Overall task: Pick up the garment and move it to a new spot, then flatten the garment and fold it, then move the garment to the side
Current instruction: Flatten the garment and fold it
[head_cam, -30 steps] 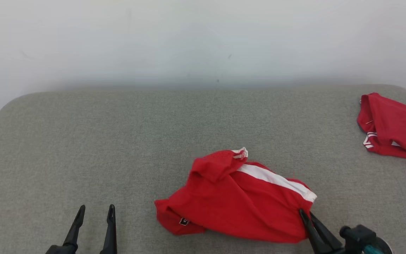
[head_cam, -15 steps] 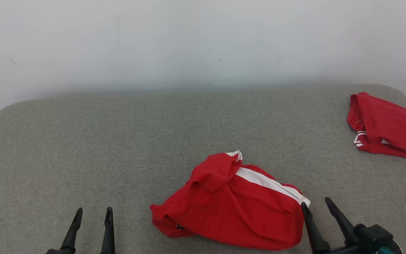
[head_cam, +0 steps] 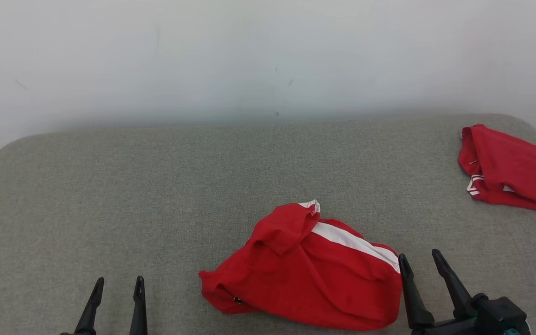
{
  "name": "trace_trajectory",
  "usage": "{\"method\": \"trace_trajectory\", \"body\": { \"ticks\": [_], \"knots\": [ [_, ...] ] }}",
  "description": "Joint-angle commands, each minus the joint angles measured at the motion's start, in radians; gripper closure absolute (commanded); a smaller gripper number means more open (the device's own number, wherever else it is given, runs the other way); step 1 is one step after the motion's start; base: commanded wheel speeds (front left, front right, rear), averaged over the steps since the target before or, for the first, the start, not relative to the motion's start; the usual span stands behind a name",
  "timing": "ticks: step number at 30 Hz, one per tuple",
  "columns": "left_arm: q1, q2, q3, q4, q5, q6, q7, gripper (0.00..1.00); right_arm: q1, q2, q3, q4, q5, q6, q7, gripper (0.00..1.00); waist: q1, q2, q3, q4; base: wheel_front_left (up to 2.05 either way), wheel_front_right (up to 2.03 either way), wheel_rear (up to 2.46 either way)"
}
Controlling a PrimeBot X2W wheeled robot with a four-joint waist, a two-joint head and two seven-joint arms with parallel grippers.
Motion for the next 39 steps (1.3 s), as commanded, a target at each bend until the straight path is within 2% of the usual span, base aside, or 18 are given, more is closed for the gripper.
{"method": "trace_trajectory", "body": {
  "ticks": [1,10,18,23,32,39],
  "knots": [
    [0.015,-0.003,0.006,-0.003,0.009,0.002,-0.003,0.0,0.011,0.018,0.002,-0.001,-0.008,-0.003,-0.004,0.0,0.0,0.0,-0.001,0.0,0.0,0.0,0.0],
    [0.024,-0.007,0.016,0.012,0.027,0.008,-0.003,0.0,0.012,0.076,-0.016,0.029,-0.017,-0.003,-0.004,0.0,0.0,0.0,0.0,0.003,0.0,0.0,0.0],
    [-0.028,-0.007,-0.014,0.017,0.038,0.003,-0.003,0.0,-0.012,0.083,-0.006,0.038,-0.022,-0.003,-0.004,0.0,0.0,0.0,0.008,-0.013,0.0,0.0,0.0],
    [-0.143,0.007,-0.123,0.058,0.047,0.002,-0.003,0.0,-0.025,0.081,0.002,0.032,-0.023,-0.003,-0.004,0.0,0.0,0.0,0.02,-0.044,0.0,0.0,0.0],
    [-0.39,0.046,-0.423,0.231,0.009,0.002,-0.001,0.0,-0.055,0.097,0.005,0.031,-0.019,-0.003,-0.004,0.0,0.0,0.0,0.066,-0.13,0.0,0.0,0.0],
    [-0.507,0.086,-0.534,0.384,-0.032,0.002,0.024,0.0,-0.074,0.112,0.002,0.032,-0.012,-0.003,-0.004,0.0,0.0,0.0,0.101,-0.2,0.0,0.0,0.0]
  ]
}}
